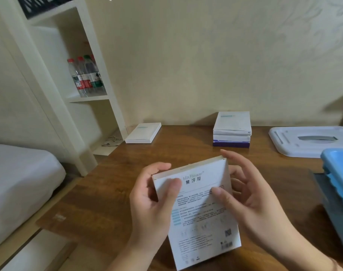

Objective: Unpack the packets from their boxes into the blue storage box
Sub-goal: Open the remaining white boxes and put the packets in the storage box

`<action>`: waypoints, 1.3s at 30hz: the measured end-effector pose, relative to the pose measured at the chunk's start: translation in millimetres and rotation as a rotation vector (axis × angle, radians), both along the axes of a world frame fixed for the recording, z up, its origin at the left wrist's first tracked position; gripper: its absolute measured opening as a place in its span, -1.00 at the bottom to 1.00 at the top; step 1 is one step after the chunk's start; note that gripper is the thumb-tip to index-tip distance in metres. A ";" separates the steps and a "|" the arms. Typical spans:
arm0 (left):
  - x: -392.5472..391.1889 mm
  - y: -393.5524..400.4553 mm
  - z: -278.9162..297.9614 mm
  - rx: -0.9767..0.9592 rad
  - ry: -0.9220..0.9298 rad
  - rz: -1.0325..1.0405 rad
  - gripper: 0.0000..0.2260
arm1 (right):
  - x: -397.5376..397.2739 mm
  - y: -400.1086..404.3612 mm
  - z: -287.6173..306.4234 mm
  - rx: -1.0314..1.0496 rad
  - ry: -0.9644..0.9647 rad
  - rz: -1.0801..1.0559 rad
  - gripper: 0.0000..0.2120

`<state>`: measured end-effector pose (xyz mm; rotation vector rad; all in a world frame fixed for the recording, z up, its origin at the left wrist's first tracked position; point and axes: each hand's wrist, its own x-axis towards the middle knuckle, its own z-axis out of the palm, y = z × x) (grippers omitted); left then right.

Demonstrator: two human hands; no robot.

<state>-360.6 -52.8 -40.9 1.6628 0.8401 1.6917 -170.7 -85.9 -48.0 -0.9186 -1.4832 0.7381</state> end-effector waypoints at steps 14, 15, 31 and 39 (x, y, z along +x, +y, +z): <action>3.8 -3.5 8.6 0.198 0.151 0.018 -0.84 | -10.2 5.1 26.2 0.586 -0.619 -0.532 -0.60; 3.6 -2.9 8.7 0.197 0.148 0.018 -0.84 | -10.5 5.0 27.7 0.578 -0.611 -0.532 -0.62; 5.4 6.6 9.1 0.203 0.137 0.001 -0.82 | -1.0 6.5 34.5 0.840 -0.931 -0.586 -0.80; 9.4 9.8 10.1 0.166 0.118 0.030 -0.82 | -4.4 10.5 34.8 0.846 -1.000 -0.632 -0.82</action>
